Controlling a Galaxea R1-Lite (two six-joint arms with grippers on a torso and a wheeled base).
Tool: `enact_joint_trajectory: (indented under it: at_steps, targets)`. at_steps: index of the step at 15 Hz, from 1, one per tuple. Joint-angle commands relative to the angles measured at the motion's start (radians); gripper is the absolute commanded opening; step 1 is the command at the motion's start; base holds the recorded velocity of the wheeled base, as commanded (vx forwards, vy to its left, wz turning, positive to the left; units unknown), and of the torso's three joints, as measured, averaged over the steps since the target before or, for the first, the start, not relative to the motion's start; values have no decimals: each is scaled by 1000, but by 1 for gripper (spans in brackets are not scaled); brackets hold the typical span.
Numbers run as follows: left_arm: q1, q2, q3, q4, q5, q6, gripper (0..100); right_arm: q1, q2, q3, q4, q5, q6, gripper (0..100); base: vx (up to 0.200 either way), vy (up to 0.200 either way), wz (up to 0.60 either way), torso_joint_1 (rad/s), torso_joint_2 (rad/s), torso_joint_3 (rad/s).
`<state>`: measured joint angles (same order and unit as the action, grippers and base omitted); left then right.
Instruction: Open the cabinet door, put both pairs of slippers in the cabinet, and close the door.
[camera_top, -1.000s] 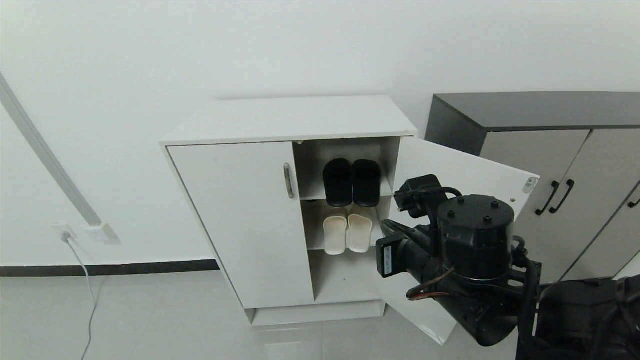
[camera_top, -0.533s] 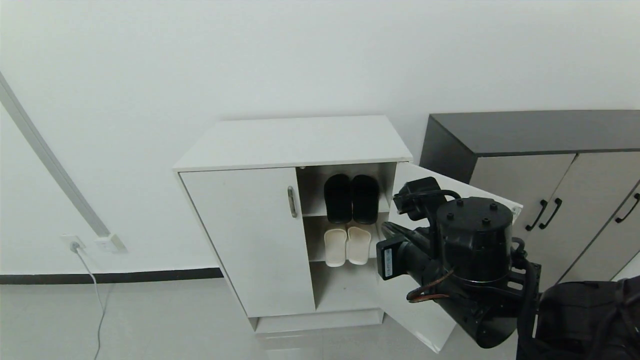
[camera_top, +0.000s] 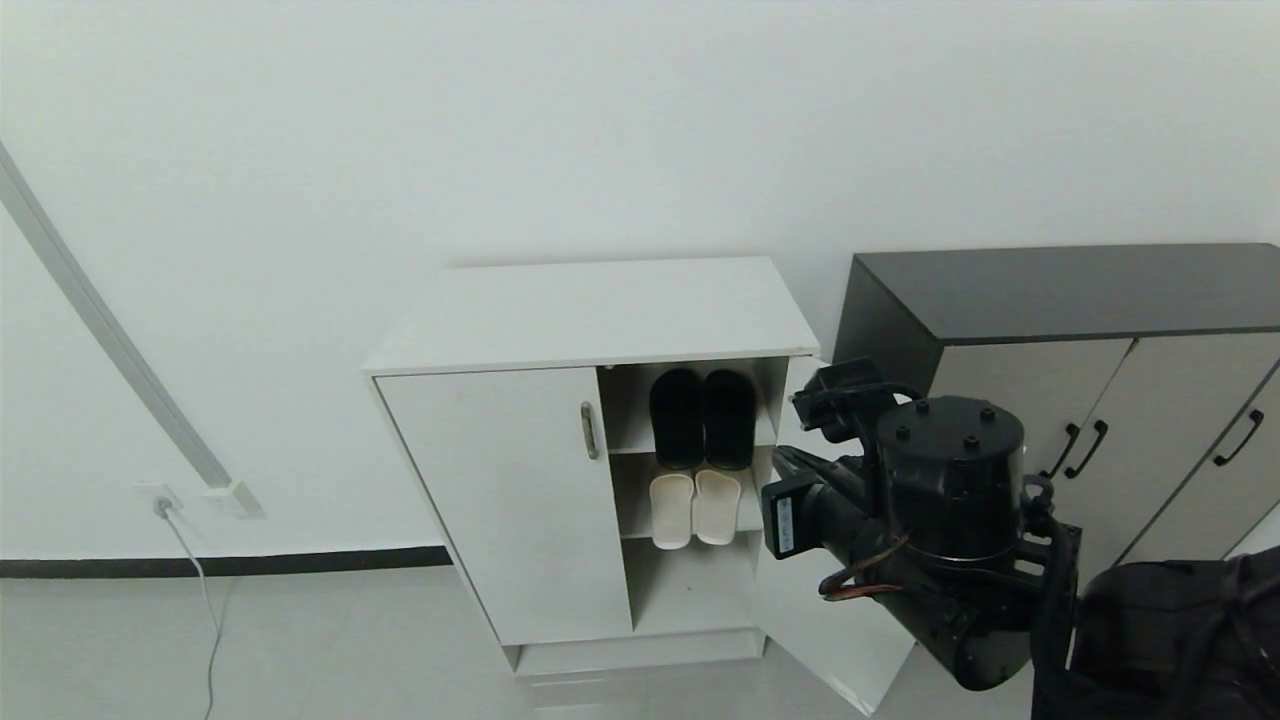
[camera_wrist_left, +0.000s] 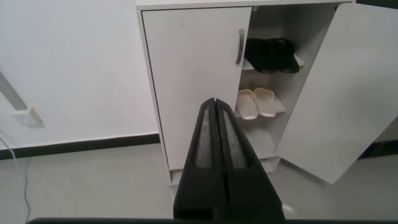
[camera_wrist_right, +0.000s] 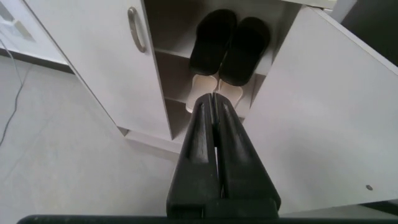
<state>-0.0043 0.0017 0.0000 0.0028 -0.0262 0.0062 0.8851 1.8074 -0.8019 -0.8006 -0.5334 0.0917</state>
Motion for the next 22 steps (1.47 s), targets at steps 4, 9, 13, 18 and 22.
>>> enact_joint_trajectory:
  at_steps: [4,9,13,18,22]
  targets:
    - [0,0,0,-1,0,0,0,-9,15,1,0,1,0,0,0,0,0,0,0,0]
    - [0,0,0,0,0,0,0,-11,27,1,1,3,0,0,0,0,-360,2,0,0]
    - [0,0,0,0,0,0,0,-31,30,0,0,15,-1,0,0,0,-300,2,0,1]
    - [0,0,0,0,0,0,0,-32,30,1,0,15,0,0,0,0,0,0,0,0]
    - [0,0,0,0,0,0,0,-37,46,1,-9,16,0,0,-100,0,0,2,0,1]
